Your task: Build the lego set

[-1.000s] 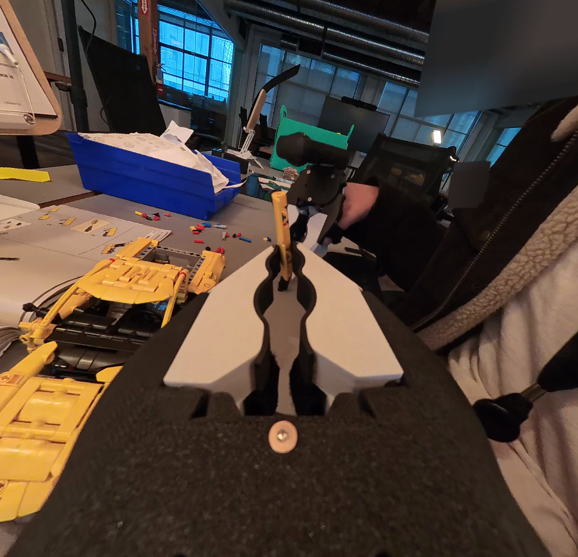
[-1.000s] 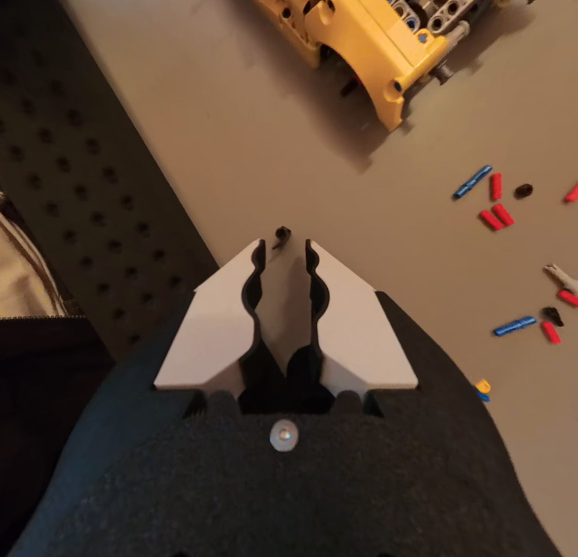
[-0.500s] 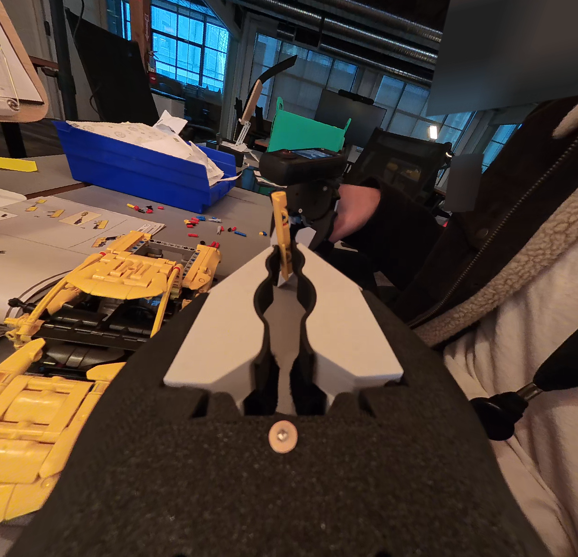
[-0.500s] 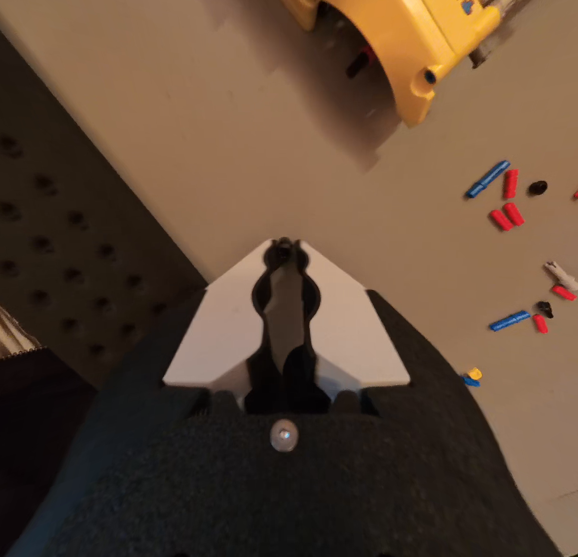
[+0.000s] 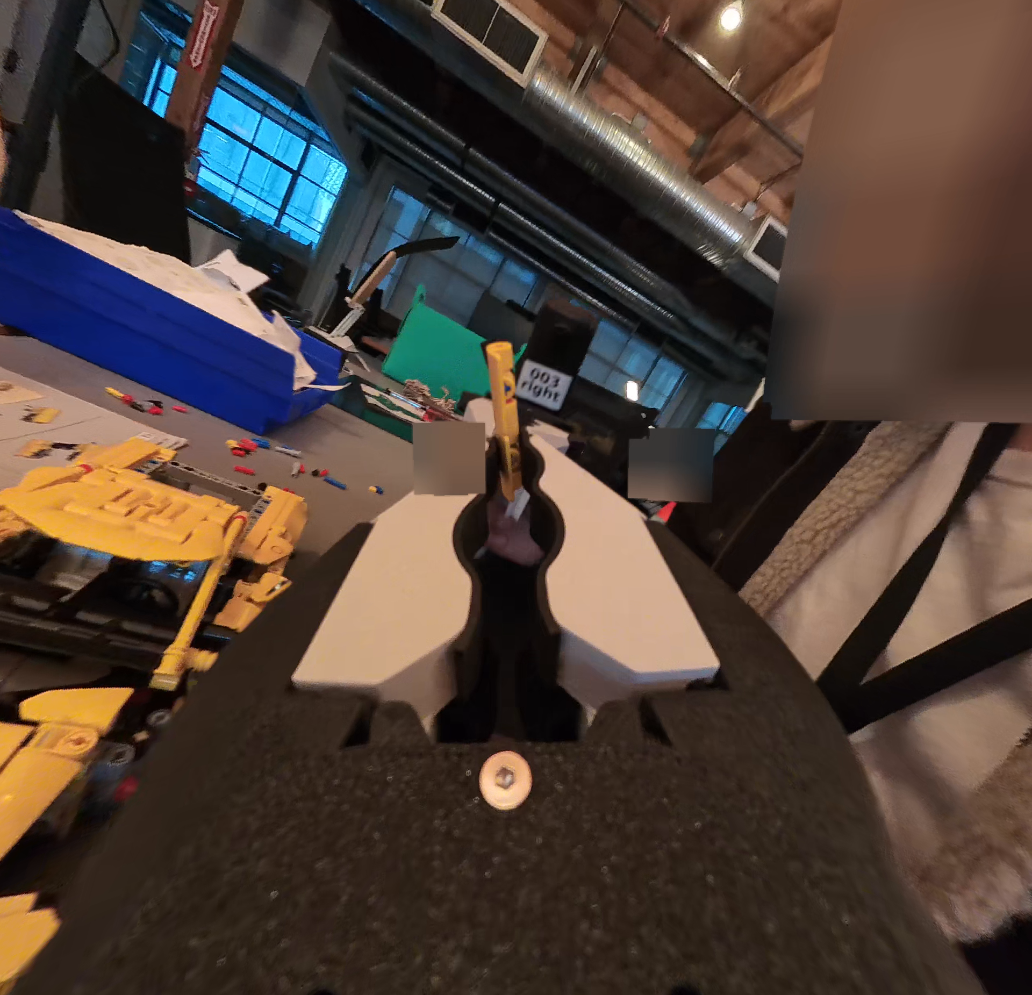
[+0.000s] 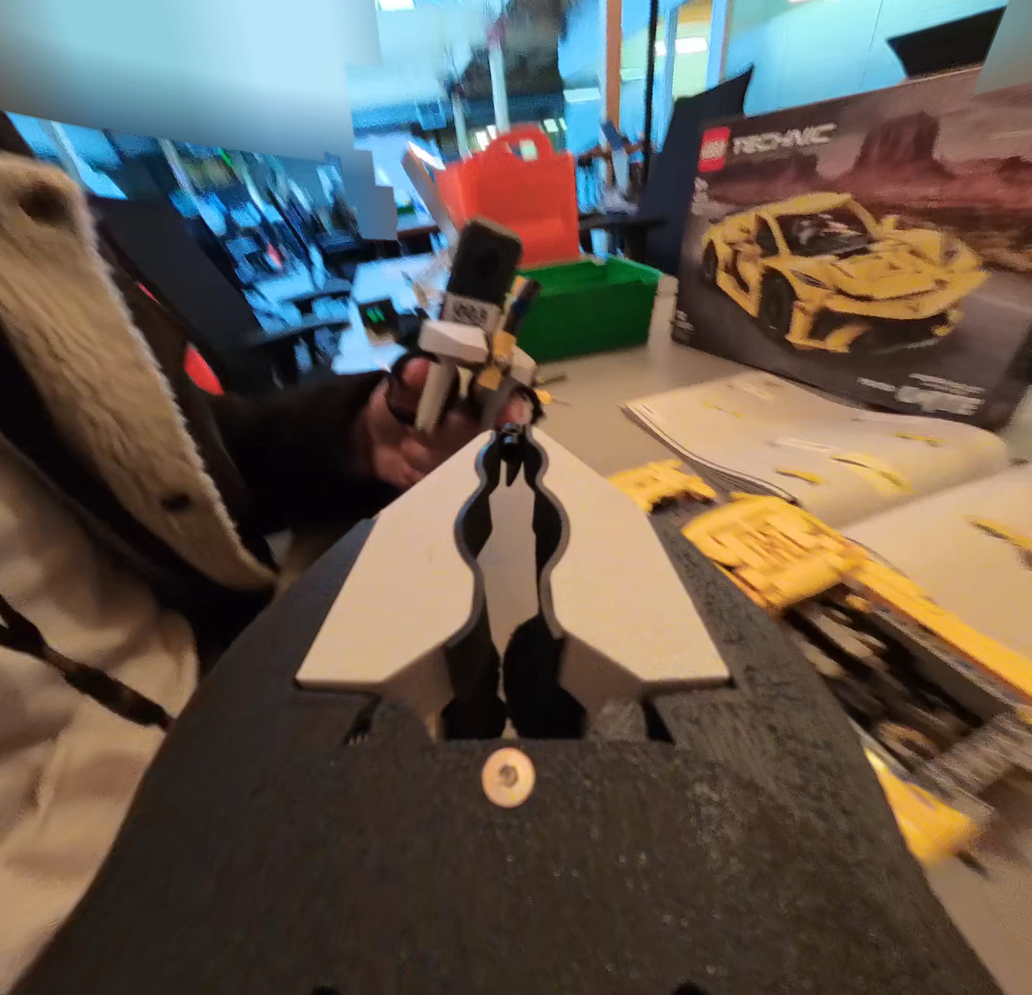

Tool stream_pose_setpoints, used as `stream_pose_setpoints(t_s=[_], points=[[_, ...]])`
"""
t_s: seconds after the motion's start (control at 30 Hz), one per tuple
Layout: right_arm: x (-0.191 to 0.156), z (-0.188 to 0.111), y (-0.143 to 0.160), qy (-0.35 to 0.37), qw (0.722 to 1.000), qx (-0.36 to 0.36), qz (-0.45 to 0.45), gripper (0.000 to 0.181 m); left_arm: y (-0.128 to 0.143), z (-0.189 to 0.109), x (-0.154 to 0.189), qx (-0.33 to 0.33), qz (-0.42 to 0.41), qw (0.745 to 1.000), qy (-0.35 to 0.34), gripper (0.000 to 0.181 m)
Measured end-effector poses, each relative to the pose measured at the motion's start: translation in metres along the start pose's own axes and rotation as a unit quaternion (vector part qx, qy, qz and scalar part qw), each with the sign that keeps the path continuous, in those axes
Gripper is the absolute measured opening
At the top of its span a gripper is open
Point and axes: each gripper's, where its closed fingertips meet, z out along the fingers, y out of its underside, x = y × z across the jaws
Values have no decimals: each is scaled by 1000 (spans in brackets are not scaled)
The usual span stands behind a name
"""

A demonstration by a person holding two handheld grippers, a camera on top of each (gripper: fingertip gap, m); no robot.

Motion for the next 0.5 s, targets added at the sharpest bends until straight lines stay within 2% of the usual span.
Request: stream_pose_setpoints(t_s=[0.13, 0.3, 0.5], points=[[-7, 13, -8, -13, 998, 59, 35, 7, 6, 2, 5, -12, -38, 999, 30, 6], [-14, 18, -3, -37, 997, 44, 47, 7, 20, 9, 6, -45, -46, 997, 33, 6], [-13, 19, 0, -42, 996, 40, 62, 7, 19, 9, 6, -41, -42, 998, 33, 6]])
